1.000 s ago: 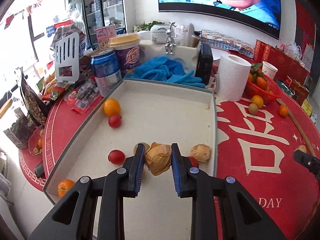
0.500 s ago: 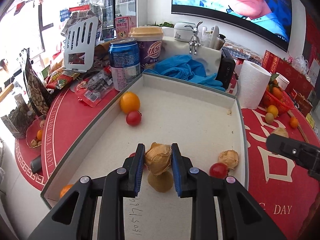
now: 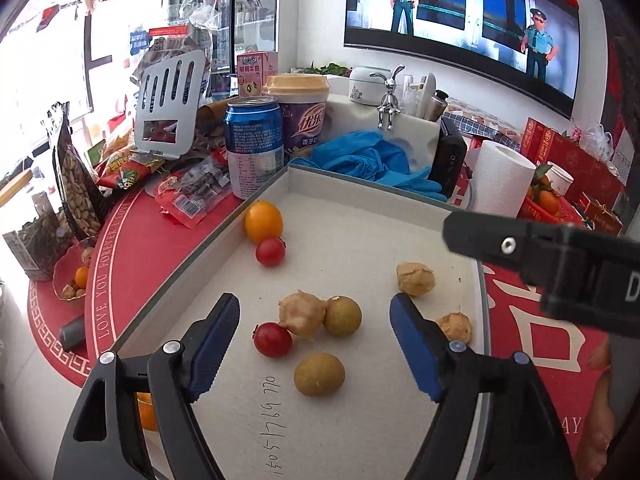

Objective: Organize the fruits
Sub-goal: 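Move both open grippers back over the fruits on the tablecloth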

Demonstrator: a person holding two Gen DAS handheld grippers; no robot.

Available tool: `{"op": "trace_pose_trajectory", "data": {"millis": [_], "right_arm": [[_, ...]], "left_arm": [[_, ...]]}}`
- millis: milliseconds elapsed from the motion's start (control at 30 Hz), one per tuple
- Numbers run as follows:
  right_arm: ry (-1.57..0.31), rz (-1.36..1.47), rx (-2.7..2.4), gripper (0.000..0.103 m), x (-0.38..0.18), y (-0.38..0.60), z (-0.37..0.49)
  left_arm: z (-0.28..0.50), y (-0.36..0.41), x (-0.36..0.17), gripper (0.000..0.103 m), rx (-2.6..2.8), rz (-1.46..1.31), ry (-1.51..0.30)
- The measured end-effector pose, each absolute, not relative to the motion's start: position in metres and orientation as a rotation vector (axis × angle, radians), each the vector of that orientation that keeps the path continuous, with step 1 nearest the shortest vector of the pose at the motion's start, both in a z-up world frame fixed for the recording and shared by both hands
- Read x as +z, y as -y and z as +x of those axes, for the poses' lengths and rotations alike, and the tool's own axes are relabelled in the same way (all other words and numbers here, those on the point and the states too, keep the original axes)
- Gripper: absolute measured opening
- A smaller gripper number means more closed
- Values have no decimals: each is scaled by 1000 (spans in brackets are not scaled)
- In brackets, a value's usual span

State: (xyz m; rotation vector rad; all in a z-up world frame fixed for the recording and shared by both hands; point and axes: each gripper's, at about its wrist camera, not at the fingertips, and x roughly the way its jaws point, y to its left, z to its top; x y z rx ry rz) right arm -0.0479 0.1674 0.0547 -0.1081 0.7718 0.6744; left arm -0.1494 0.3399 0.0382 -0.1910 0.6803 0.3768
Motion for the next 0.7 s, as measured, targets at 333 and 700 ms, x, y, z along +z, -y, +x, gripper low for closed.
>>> {"op": "trace_pose_trajectory", "data": {"millis": [333,700], "right_arm": [[-851,109,241,91,46,-39,28],[-906,174,119,74,15,-22,88]], "left_arm": [[-158,-332,48,81,314,-228,-632],[-154,-315,46,81,255,-192,-645]]}}
